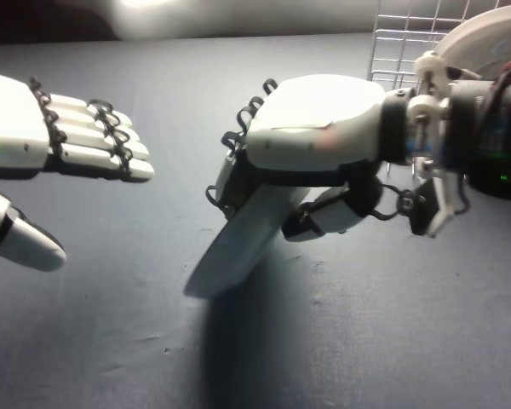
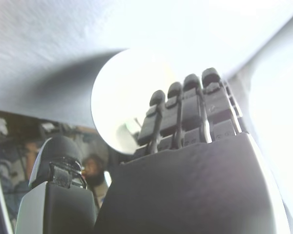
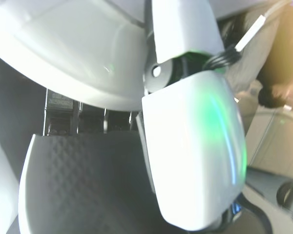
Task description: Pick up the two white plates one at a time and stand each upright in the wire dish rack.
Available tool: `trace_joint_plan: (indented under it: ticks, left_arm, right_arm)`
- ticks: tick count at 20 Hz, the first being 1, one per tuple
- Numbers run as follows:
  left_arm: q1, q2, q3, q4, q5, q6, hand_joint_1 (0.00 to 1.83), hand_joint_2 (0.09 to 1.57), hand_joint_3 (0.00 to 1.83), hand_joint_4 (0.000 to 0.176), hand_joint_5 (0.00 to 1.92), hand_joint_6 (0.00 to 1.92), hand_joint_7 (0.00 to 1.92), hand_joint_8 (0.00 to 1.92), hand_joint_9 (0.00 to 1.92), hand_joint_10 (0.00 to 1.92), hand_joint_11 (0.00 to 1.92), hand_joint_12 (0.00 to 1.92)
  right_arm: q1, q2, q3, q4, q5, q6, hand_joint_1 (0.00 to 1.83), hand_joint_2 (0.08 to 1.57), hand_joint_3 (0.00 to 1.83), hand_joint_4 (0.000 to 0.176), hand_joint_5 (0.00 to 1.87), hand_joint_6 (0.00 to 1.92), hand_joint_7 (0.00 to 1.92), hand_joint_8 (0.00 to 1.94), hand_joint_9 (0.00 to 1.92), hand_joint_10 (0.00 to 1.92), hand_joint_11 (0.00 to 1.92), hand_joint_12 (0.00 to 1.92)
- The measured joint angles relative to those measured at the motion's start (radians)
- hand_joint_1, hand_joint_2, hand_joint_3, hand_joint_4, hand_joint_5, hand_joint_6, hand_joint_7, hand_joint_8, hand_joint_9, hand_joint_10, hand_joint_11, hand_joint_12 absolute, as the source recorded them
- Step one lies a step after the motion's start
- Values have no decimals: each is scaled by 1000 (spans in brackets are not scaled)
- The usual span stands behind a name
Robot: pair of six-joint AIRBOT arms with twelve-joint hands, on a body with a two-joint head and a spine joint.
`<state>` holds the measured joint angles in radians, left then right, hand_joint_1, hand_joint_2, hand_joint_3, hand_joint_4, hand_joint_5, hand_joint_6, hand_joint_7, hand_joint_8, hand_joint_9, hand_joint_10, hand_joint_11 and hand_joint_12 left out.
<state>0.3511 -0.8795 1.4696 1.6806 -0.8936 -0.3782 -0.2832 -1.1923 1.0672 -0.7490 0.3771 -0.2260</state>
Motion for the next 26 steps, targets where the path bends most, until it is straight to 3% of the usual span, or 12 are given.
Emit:
trace_joint_plan:
  ticks: [3, 4, 5, 6, 7, 12, 13, 14, 15, 21, 26]
  left_arm:
    - [-8, 32, -21, 18, -10, -17, 0, 1138, 1, 0, 4, 1, 0, 0, 0, 0, 0, 0]
    - [-7, 34, -21, 44, -19, -21, 0, 1140, 2, 0, 48, 18, 34, 13, 28, 11, 43, 20]
    - [-6, 34, -18, 55, -24, -23, 0, 1137, 1, 0, 45, 14, 27, 8, 21, 7, 33, 18]
    - [-6, 34, -13, 56, -30, -26, 0, 1134, 0, 0, 42, 12, 23, 6, 18, 5, 26, 16]
    - [-6, 35, -9, 47, -29, -32, 0, 1131, 0, 0, 29, 5, 11, 0, 3, 0, 4, 8]
    - [-2, 36, -6, 31, -33, -38, 0, 1137, 1, 0, 39, 11, 22, 8, 13, 5, 21, 10]
    - [-6, 36, 1, 27, -36, -39, 0, 1140, 2, 0, 20, 2, 4, 1, 2, 0, 3, 1]
    - [-9, 36, 3, 26, -34, -39, 0, 1140, 2, 0, 16, 1, 0, 0, 0, 0, 0, 0]
    - [-10, 36, 3, 22, -29, -39, 0, 1138, 1, 0, 2, 0, 0, 0, 0, 0, 0, 0]
    - [-11, 21, 3, 24, -34, -39, 0, 1136, 0, 0, 15, 6, 0, 0, 0, 0, 0, 0]
    - [-12, 21, 3, 24, -44, -39, 0, 1140, 2, 0, 5, 1, 0, 0, 0, 0, 0, 0]
  right_arm:
    - [0, 60, -47, 52, -3, 0, 1394, 1058, 0, 0, 978, 893, 1131, 714, 1076, 932, 927, 797]
    - [4, 84, -68, 73, -6, 0, 1478, 1058, 0, 0, 988, 831, 1138, 671, 1120, 797, 811, 1341]
    - [7, 102, -85, 100, -11, 1, 1493, 1071, 2, 0, 955, 877, 1091, 744, 1088, 828, 782, 1474]
    - [15, 123, -107, 137, -13, 0, 1413, 1064, 0, 0, 974, 884, 1114, 736, 1072, 928, 831, 1096]
    - [26, 141, -125, 171, -14, 2, 1398, 1057, 1, 0, 981, 873, 1140, 700, 1074, 940, 882, 911]
    - [76, 197, -180, 318, -31, 13, 1389, 1073, 0, 0, 947, 948, 1102, 787, 1030, 981, 895, 806]
    - [87, 210, -190, 354, -30, 16, 1394, 1057, 0, 0, 991, 875, 1142, 723, 1065, 926, 918, 785]
    - [97, 224, -199, 383, -31, 18, 1479, 1050, 0, 0, 1025, 781, 1158, 643, 1138, 755, 816, 1330]
    - [106, 234, -206, 414, -39, 19, 1496, 1049, 1, 0, 1032, 759, 1152, 637, 1153, 715, 803, 1441]
    - [113, 293, -208, 655, -86, 18, 1500, 1044, 0, 0, 1071, 731, 1165, 582, 1164, 702, 787, 1475]
    - [117, 332, -208, 792, -111, 19, 1502, 1048, 0, 0, 1053, 684, 1107, 663, 1166, 755, 834, 1474]
